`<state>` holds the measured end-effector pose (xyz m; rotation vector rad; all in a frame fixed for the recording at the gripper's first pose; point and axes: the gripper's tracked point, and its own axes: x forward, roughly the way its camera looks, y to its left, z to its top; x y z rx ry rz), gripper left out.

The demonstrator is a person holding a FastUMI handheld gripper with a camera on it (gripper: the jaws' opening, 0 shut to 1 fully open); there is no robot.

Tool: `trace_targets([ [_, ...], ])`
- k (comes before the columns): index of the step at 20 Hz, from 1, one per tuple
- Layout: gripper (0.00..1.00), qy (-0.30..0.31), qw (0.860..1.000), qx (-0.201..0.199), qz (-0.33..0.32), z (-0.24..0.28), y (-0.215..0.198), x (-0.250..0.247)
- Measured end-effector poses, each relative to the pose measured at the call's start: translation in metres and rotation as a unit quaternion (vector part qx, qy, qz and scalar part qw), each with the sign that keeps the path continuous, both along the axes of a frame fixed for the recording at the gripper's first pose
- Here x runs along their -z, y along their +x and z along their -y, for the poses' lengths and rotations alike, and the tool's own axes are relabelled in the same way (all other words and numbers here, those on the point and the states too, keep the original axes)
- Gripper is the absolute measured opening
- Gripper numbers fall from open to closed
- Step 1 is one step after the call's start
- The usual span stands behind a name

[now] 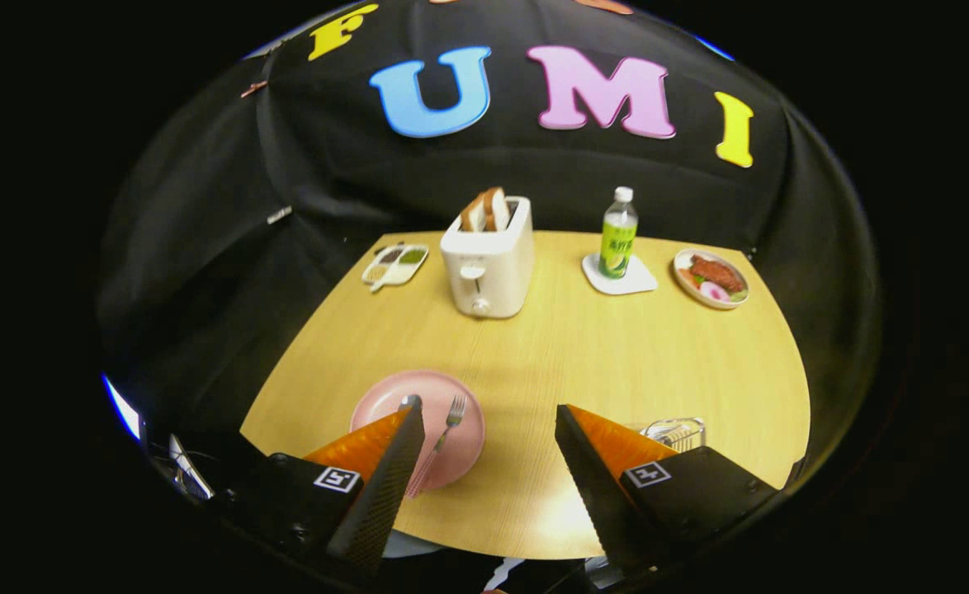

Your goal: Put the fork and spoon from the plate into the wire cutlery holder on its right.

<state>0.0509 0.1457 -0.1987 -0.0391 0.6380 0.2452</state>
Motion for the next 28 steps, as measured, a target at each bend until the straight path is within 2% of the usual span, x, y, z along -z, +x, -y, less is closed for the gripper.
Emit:
trace_targets([
  [5,1.0,-0.032,0.994,-0.047,-0.092,-0.035,-0.007,0.065],
  [13,0.97,-0.031,0.984,-0.05,-0.168,-0.076,0.001,0.128],
  [19,0.77,-0.035,0.977,-0.021,-0.21,-0.082,0.01,0.162],
  [23,0.69,-0.06,0.972,-0.012,-0.229,-0.08,0.01,0.181],
  [24,0.65,-0.068,0.97,-0.01,-0.234,-0.079,0.009,0.186],
  [25,0.54,-0.074,0.968,-0.009,-0.238,-0.079,0.007,0.187],
  [28,0.38,-0.087,0.968,-0.003,-0.235,-0.075,0.011,0.191],
])
